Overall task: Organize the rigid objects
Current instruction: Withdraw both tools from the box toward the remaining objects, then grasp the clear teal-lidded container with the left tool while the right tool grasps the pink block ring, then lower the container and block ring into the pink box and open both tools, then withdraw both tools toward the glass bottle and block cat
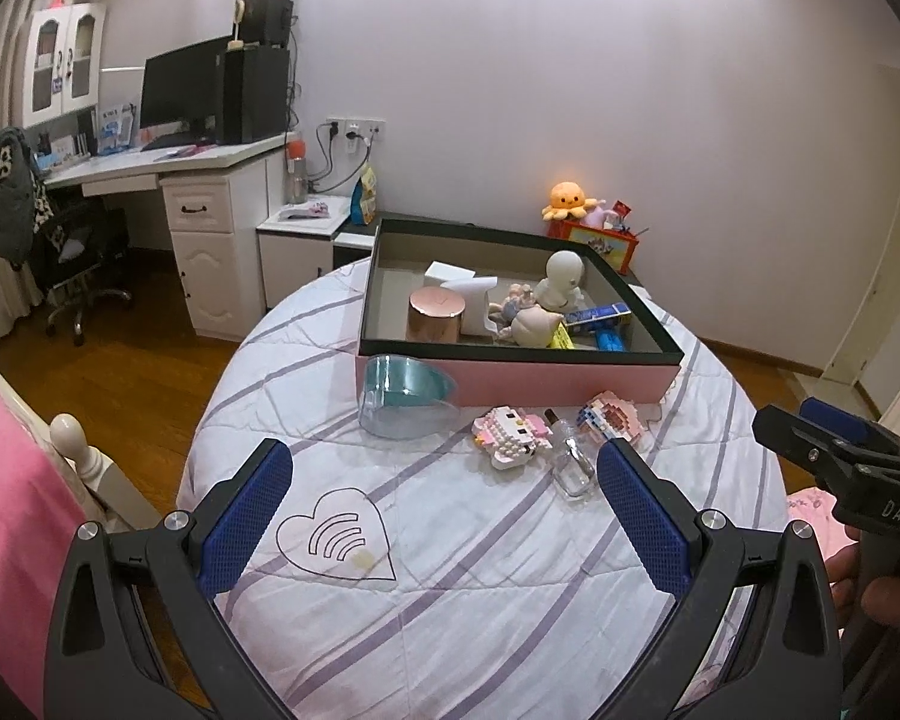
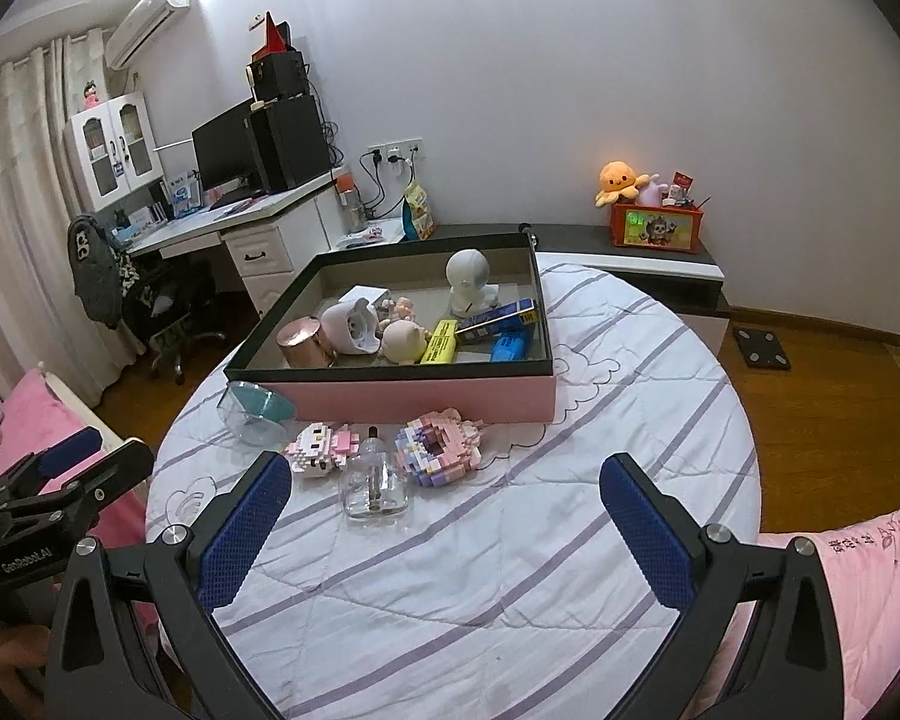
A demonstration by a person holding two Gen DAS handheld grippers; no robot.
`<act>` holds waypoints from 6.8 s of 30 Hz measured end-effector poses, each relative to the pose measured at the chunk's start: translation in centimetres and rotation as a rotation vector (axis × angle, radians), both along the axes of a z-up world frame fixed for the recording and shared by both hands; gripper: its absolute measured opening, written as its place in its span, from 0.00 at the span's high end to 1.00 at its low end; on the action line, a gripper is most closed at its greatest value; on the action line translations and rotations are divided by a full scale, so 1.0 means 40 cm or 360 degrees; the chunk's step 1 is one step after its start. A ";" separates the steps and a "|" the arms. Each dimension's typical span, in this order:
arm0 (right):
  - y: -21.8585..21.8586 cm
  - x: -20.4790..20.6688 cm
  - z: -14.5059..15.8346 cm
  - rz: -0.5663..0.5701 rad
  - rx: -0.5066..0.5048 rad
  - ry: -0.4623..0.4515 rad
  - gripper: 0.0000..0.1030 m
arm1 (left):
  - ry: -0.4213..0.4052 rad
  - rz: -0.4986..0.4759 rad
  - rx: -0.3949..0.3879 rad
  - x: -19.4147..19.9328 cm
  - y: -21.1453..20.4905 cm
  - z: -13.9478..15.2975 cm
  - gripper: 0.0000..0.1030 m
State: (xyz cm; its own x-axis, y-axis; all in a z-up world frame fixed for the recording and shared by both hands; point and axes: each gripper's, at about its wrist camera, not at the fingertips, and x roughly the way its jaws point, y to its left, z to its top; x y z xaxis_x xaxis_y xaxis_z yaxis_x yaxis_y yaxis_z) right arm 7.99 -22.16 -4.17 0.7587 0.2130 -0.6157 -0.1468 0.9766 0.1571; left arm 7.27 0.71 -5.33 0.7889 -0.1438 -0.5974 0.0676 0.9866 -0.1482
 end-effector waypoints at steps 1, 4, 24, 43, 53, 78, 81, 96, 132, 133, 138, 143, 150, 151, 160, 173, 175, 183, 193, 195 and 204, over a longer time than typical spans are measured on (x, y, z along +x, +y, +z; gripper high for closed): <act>0.003 0.002 -0.002 0.0003 -0.0005 0.0007 0.00 | 0.0006 0.0000 0.0000 0.001 -0.001 -0.002 0.00; 0.009 0.009 -0.011 0.0013 -0.0010 0.0025 0.00 | 0.0029 -0.0004 -0.0003 0.007 -0.002 -0.013 0.00; 0.026 0.170 -0.157 0.0037 -0.0061 0.0293 0.00 | 0.0218 0.0069 0.0046 0.194 0.017 -0.135 0.00; 0.046 0.312 -0.256 0.0142 -0.0203 0.0420 0.07 | 0.0415 0.0078 0.0124 0.343 0.010 -0.237 0.01; 0.038 0.269 -0.248 0.0087 -0.0237 0.0352 0.34 | 0.0357 0.0007 0.0059 0.324 0.010 -0.224 0.29; 0.028 0.203 -0.103 0.0131 -0.0094 0.0172 0.34 | 0.0153 -0.0029 0.0031 0.214 0.014 -0.089 0.29; 0.030 0.230 -0.056 0.0150 -0.0073 0.0108 0.34 | 0.0095 -0.0038 0.0033 0.240 0.014 -0.050 0.29; 0.097 0.498 0.069 0.0211 0.0010 -0.0049 0.34 | -0.0063 -0.0063 0.0047 0.509 -0.008 0.064 0.29; 0.082 0.636 -0.013 0.0060 0.0049 0.0085 0.00 | 0.0014 0.0000 0.0099 0.615 -0.003 0.020 0.00; 0.078 0.630 -0.010 0.0060 0.0061 0.0088 0.00 | 0.0006 0.0000 0.0100 0.606 -0.002 0.024 0.00; 0.071 0.590 0.008 0.0046 0.0068 0.0063 0.00 | -0.0027 0.0005 0.0088 0.555 0.005 0.048 0.00; 0.060 0.542 0.027 0.0034 0.0067 0.0034 0.00 | -0.0048 0.0009 0.0085 0.496 0.010 0.063 0.00; 0.038 0.452 0.051 0.0014 0.0067 -0.0020 0.00 | -0.0066 0.0029 0.0067 0.403 0.026 0.076 0.00; 0.036 0.442 0.054 0.0012 0.0067 -0.0026 0.00 | -0.0069 0.0030 0.0064 0.387 0.025 0.077 0.00; 0.034 0.302 0.086 0.0015 0.0051 -0.0105 0.00 | -0.0066 0.0011 0.0053 0.273 0.016 0.074 0.00; 0.013 0.123 0.088 -0.0068 0.0032 -0.0144 0.00 | -0.0064 -0.0005 0.0041 0.123 -0.004 0.071 0.00; 0.005 0.100 0.078 -0.0082 0.0025 -0.0131 0.00 | -0.0060 -0.0012 0.0042 0.106 -0.010 0.067 0.00; -0.008 0.043 0.049 -0.0105 0.0006 -0.0100 0.00 | -0.0026 -0.0043 0.0041 0.058 -0.033 0.046 0.00; 0.000 0.020 0.025 -0.0091 0.0002 -0.0070 0.00 | -0.0007 -0.0058 0.0052 0.044 -0.045 0.032 0.00; 0.001 0.024 0.017 -0.0088 0.0000 -0.0055 0.00 | 0.0012 -0.0052 0.0052 0.049 -0.043 0.022 0.00; 0.036 0.075 -0.065 -0.0010 -0.0037 0.0098 0.00 | 0.0129 -0.0039 0.0055 0.085 -0.037 -0.051 0.00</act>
